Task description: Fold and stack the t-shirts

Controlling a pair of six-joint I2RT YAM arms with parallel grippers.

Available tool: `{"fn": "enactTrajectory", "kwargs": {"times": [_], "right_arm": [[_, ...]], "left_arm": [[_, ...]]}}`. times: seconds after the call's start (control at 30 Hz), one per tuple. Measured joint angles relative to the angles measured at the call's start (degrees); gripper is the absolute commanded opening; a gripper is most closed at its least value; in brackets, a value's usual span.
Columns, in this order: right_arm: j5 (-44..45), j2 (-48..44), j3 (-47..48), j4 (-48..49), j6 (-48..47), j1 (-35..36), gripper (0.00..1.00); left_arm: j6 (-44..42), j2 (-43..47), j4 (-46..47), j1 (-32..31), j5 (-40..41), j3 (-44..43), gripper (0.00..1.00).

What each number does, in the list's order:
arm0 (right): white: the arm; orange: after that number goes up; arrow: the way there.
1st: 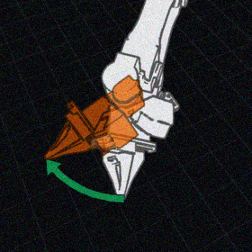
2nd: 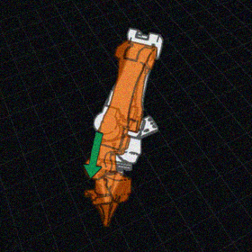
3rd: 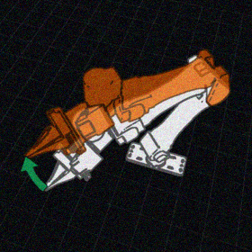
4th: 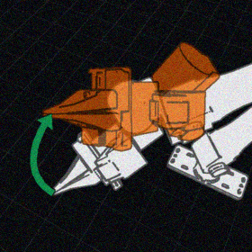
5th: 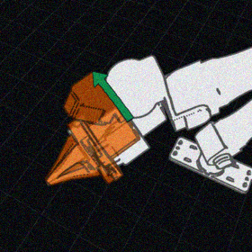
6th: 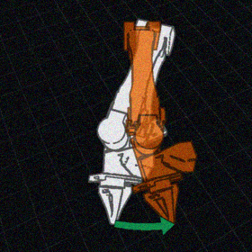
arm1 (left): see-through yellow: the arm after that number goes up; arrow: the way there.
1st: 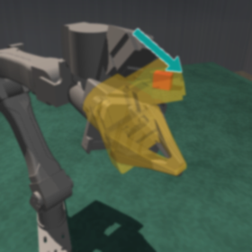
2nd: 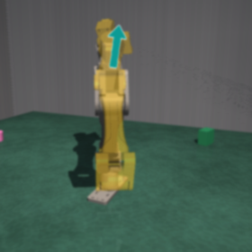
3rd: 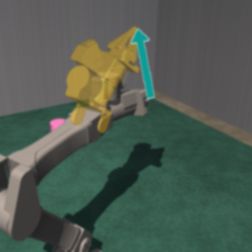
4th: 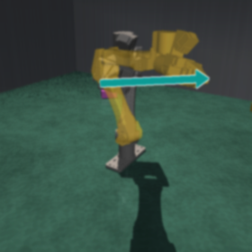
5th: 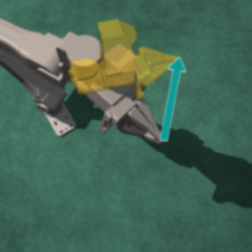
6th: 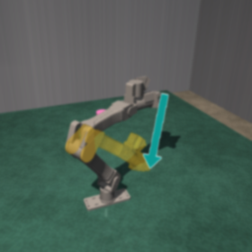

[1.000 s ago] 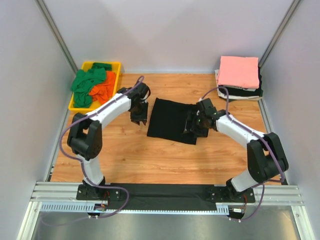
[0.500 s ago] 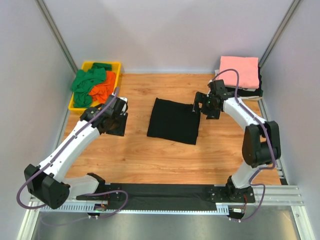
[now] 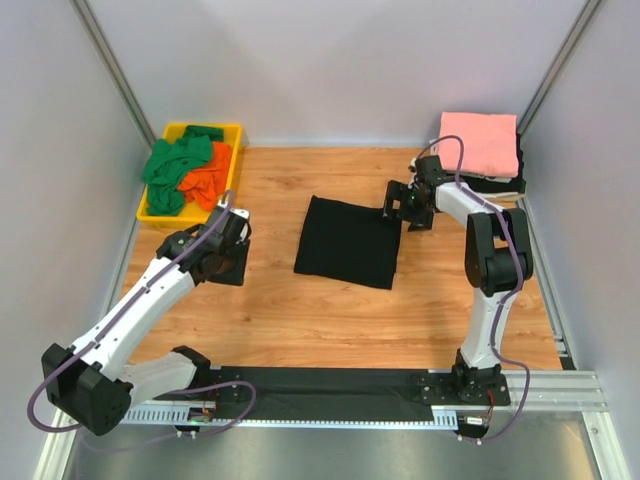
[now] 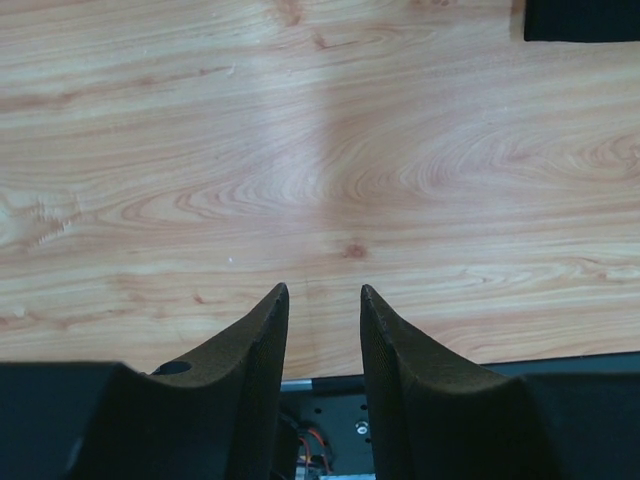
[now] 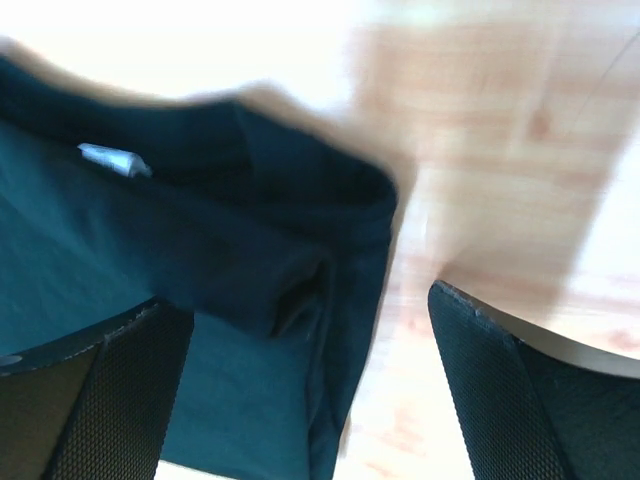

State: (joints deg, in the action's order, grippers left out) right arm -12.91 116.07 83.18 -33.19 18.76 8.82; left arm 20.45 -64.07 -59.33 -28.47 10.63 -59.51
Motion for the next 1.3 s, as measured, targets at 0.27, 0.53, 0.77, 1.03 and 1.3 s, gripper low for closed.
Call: {"fn": "enactTrajectory", "kwargs": {"times": [0.27, 0.53, 0.77, 1.03, 1.3], "right_arm": [[-6.4, 1.6, 0.2, 6.4, 0.0, -2.3, 0.8], [-10.8, 1.4, -4.3, 13.9, 3.8, -1.9, 0.49], [-14.8, 1.3, -9.0, 18.5, 7.1, -0.7, 0.0], [-9.6, -5.9, -5.8, 5.8, 0.5, -0.6, 0.0], [-4.0, -17.7, 5.7, -3.0, -8.0, -3.1, 0.0]], "left_arm": [[0.1, 3.7, 0.9, 0.0, 0.7, 1.7, 0.41], [0.3, 5.7, 0.9, 0.0, 0.7, 1.7, 0.41], [0.3, 7.7, 0.8, 0.0, 0.4, 1.7, 0.41], [1.8, 16.2, 1.6, 0.0, -0.7, 3.0, 0.43], [2.4, 19.2, 2.1, 0.0, -0.9, 4.7, 0.42]]}}
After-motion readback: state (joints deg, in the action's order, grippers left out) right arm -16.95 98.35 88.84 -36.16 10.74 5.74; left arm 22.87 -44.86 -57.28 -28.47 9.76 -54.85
